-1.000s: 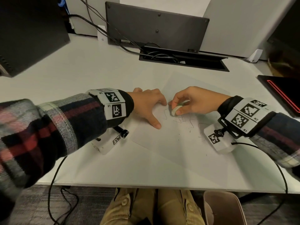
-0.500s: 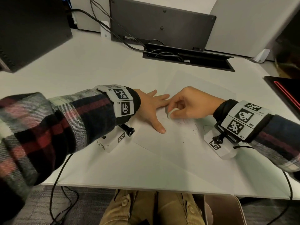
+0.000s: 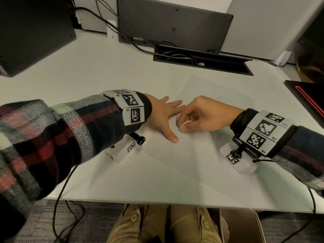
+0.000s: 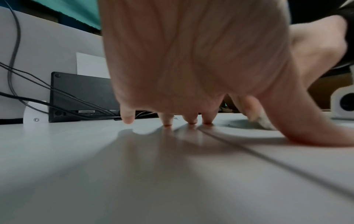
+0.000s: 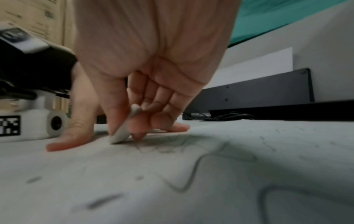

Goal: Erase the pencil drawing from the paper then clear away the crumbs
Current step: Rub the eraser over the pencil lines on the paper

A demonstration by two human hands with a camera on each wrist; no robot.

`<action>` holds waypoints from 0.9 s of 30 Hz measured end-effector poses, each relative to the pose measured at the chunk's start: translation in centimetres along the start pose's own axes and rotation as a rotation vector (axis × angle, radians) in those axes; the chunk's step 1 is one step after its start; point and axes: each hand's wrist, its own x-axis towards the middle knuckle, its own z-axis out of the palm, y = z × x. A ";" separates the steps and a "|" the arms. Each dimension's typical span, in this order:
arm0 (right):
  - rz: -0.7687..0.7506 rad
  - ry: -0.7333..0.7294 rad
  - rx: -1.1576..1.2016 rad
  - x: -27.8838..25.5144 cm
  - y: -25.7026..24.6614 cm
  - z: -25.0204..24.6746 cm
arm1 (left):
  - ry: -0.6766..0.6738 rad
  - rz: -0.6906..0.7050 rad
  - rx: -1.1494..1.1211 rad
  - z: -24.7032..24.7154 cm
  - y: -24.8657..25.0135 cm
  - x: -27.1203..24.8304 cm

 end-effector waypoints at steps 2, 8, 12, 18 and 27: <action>0.003 0.066 -0.036 0.3 0.2 -0.1 | -0.002 -0.003 0.004 0.0 0.0 0.0; -0.030 0.021 -0.007 0.4 -0.3 0.1 | -0.008 0.005 -0.008 0.1 -0.2 0.2; -0.007 0.115 -0.060 0.7 0.1 0.1 | -0.017 0.004 0.010 0.1 -0.2 0.3; -0.019 0.087 -0.025 0.7 0.0 0.4 | -0.019 -0.003 0.009 0.2 -0.4 0.3; -0.041 0.110 -0.031 0.6 -0.5 0.6 | -0.021 -0.008 0.022 0.1 -0.2 0.2</action>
